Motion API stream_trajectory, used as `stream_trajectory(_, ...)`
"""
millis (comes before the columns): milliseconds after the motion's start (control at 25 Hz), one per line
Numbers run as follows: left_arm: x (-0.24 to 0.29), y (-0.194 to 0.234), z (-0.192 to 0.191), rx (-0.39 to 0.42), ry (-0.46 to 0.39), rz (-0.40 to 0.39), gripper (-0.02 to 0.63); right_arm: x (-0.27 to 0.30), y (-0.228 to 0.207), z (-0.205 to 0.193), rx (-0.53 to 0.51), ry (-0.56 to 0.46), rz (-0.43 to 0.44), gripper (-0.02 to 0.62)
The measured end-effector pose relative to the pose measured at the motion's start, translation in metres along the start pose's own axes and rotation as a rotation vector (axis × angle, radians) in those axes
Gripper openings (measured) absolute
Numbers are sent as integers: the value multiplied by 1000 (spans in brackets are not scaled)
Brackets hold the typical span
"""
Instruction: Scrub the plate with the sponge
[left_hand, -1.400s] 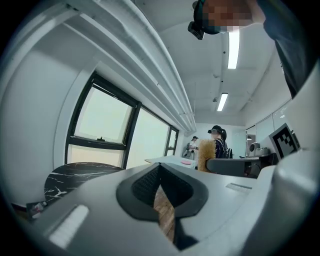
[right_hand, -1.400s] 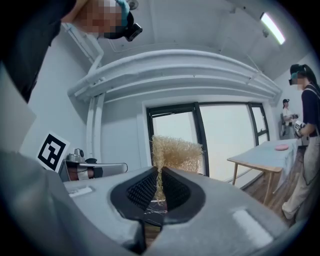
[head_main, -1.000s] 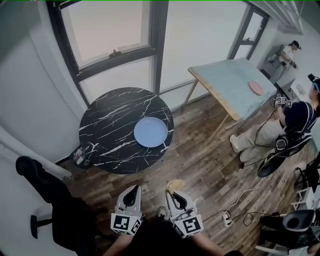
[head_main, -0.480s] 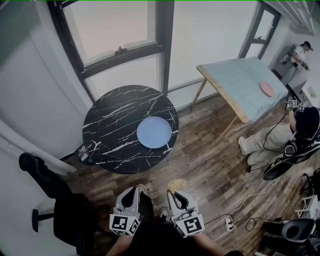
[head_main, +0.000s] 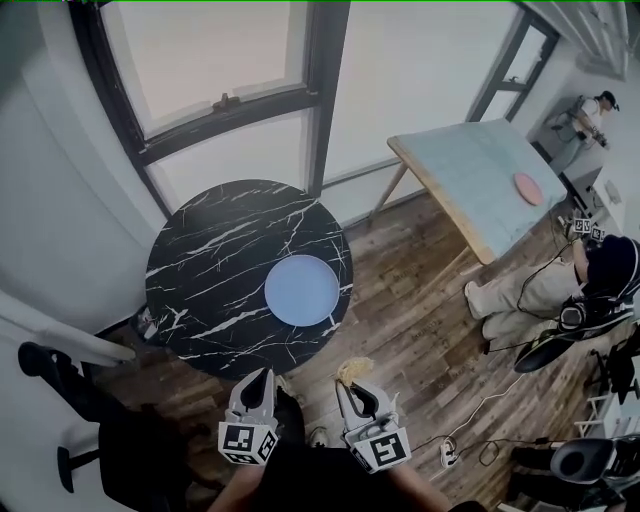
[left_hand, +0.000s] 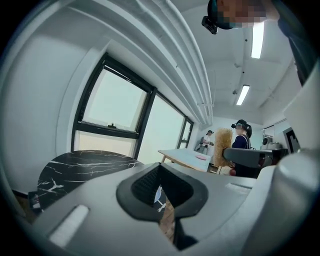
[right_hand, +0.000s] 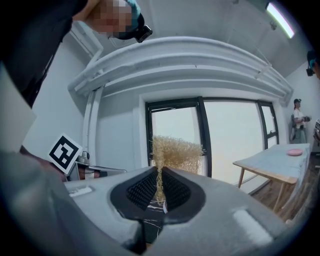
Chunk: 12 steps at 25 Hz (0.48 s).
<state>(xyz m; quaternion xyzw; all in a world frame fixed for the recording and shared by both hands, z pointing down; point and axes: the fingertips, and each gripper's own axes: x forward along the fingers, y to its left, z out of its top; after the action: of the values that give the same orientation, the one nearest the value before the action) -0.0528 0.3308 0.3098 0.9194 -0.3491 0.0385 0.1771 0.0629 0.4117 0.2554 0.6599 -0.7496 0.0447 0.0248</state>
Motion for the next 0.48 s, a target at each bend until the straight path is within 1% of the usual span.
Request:
stream_trajectory(80, 18, 19, 8, -3, 5, 6, 2, 25, -3, 3, 4, 1, 6, 25)
stream_trajectory(200, 39, 52, 21, -6, -12, 41, 2, 68, -3, 15, 13, -29, 17, 25)
stream_trajectory(240, 45, 62, 23, -6, -10, 45, 2, 81, -4, 16, 10, -22, 17, 25)
stream_trajectory(360, 66, 88, 22, -26, 30, 38, 2, 117, -8, 9, 9, 29, 6, 25)
stream_trajectory(480, 84, 109, 18, -63, 69, 22, 2, 149, -8, 11, 10, 26, 15, 25)
